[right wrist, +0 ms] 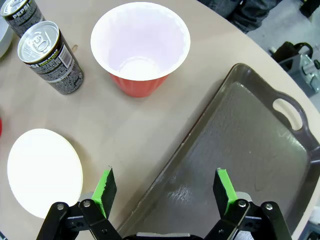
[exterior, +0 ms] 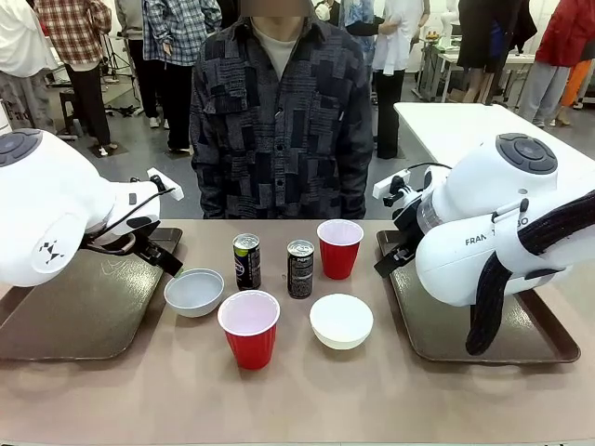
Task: Prepare tableware on both trays.
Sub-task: Pick up a Picnic Bowl from the table and place it on a Handle tray.
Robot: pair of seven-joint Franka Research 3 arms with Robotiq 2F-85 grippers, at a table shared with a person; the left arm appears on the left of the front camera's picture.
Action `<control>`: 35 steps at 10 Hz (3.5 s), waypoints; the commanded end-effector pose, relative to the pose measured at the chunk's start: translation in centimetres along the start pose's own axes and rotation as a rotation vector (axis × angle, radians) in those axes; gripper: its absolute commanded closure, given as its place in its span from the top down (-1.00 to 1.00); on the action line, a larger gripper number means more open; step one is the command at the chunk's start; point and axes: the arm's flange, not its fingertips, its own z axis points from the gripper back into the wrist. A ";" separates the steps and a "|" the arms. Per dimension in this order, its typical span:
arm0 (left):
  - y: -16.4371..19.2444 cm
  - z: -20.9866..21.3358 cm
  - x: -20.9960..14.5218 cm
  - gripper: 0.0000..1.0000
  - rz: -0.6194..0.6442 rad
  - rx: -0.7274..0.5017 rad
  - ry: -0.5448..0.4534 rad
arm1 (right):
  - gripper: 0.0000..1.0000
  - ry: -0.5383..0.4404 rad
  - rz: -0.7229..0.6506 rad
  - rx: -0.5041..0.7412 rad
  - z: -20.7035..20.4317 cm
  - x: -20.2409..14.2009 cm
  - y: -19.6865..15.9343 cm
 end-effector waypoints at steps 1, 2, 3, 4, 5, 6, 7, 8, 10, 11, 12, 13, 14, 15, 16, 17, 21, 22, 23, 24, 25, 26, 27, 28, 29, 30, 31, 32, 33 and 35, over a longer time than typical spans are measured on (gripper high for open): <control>0.0 0.0 0.0 1.00 0.000 0.000 0.000 | 1.00 0.000 0.000 0.000 0.0 0.0 0.0; -0.1 3.0 -2.5 1.00 -0.018 -0.030 -0.014 | 1.00 -0.009 0.042 -0.027 2.8 -1.6 1.6; -1.2 6.0 -5.3 1.00 -0.031 -0.009 0.019 | 1.00 0.001 0.048 -0.025 5.4 -3.7 3.3; -2.8 8.7 -7.9 1.00 -0.079 0.003 0.088 | 1.00 0.043 0.060 -0.027 7.5 -6.4 5.1; -4.0 11.4 -10.3 1.00 -0.083 -0.012 0.127 | 1.00 0.090 0.044 -0.026 9.3 -9.5 6.4; -4.3 13.0 -11.6 1.00 -0.063 -0.040 0.175 | 1.00 0.180 -0.028 -0.058 10.3 -12.4 7.0; -5.6 14.6 -13.5 1.00 -0.051 -0.091 0.216 | 1.00 0.251 -0.081 -0.059 10.5 -14.4 6.9; -6.9 15.5 -15.3 1.00 -0.022 -0.132 0.256 | 1.00 0.341 -0.143 -0.044 11.1 -17.3 7.6; -7.9 15.7 -16.7 1.00 0.062 -0.095 0.321 | 1.00 0.395 -0.204 -0.072 12.1 -20.2 8.9; -7.8 15.3 -16.0 1.00 0.083 -0.017 0.309 | 1.00 0.370 -0.154 -0.158 12.1 -18.9 8.9; -4.6 19.2 -4.3 1.00 -0.017 -0.134 0.319 | 1.00 0.416 -0.160 -0.071 12.7 -3.1 5.2; -4.6 19.2 -4.3 1.00 -0.017 -0.134 0.319 | 1.00 0.416 -0.160 -0.071 12.7 -3.1 5.2; -4.6 19.2 -4.3 1.00 -0.017 -0.134 0.319 | 1.00 0.420 -0.166 -0.105 14.8 -3.6 6.0; -5.1 20.4 -4.8 1.00 0.008 -0.105 0.329 | 1.00 0.357 -0.254 0.046 13.4 -3.2 3.3; -2.8 19.5 -5.5 1.00 0.098 -0.279 0.256 | 1.00 0.279 -0.376 0.171 13.5 -4.7 -0.2; -1.1 19.5 -6.6 1.00 0.178 -0.391 0.202 | 1.00 0.238 -0.483 0.250 13.7 -7.0 -3.2; 9.5 18.6 -13.1 1.00 0.619 -0.611 0.032 | 1.00 0.070 -0.806 0.458 14.6 -15.7 -11.9; 11.5 18.2 -14.9 1.00 0.690 -0.633 -0.003 | 1.00 0.048 -0.848 0.494 14.5 -17.3 -13.1; 13.2 18.3 -16.7 1.00 0.735 -0.661 -0.040 | 1.00 0.011 -0.879 0.529 14.5 -19.0 -13.8; 14.4 18.2 -18.1 1.00 0.757 -0.690 -0.072 | 1.00 -0.035 -0.904 0.567 14.8 -20.7 -14.6; 14.8 18.6 -18.5 1.00 0.768 -0.696 -0.101 | 1.00 -0.059 -0.928 0.580 15.2 -21.8 -14.9; 15.1 20.0 -19.7 1.00 0.783 -0.696 -0.134 | 1.00 -0.074 -0.943 0.594 15.6 -22.7 -15.0; 15.6 20.9 -20.4 1.00 0.795 -0.693 -0.159 | 1.00 -0.090 -0.955 0.595 16.1 -23.4 -15.3; 15.8 21.6 -21.3 1.00 0.806 -0.680 -0.172 | 1.00 -0.098 -0.967 0.603 16.5 -23.9 -15.6; 16.3 21.9 -22.0 1.00 0.828 -0.671 -0.189 | 1.00 -0.100 -0.973 0.602 16.7 -24.2 -15.8; 16.2 21.9 -22.4 1.00 0.845 -0.665 -0.195 | 1.00 -0.099 -0.976 0.606 16.9 -24.5 -15.8; 16.4 22.1 -22.6 1.00 0.850 -0.661 -0.190 | 1.00 -0.106 -0.978 0.607 17.1 -24.7 -15.9; 15.8 21.9 -21.7 1.00 0.849 -0.658 -0.178 | 1.00 -0.113 -0.975 0.603 17.4 -24.8 -15.9; 15.5 21.6 -21.4 1.00 0.847 -0.661 -0.168 | 1.00 -0.121 -0.973 0.597 17.8 -24.9 -15.8; 14.8 21.7 -20.0 1.00 0.756 -0.583 -0.079 | 1.00 -0.084 -0.930 0.584 18.0 -24.2 -15.5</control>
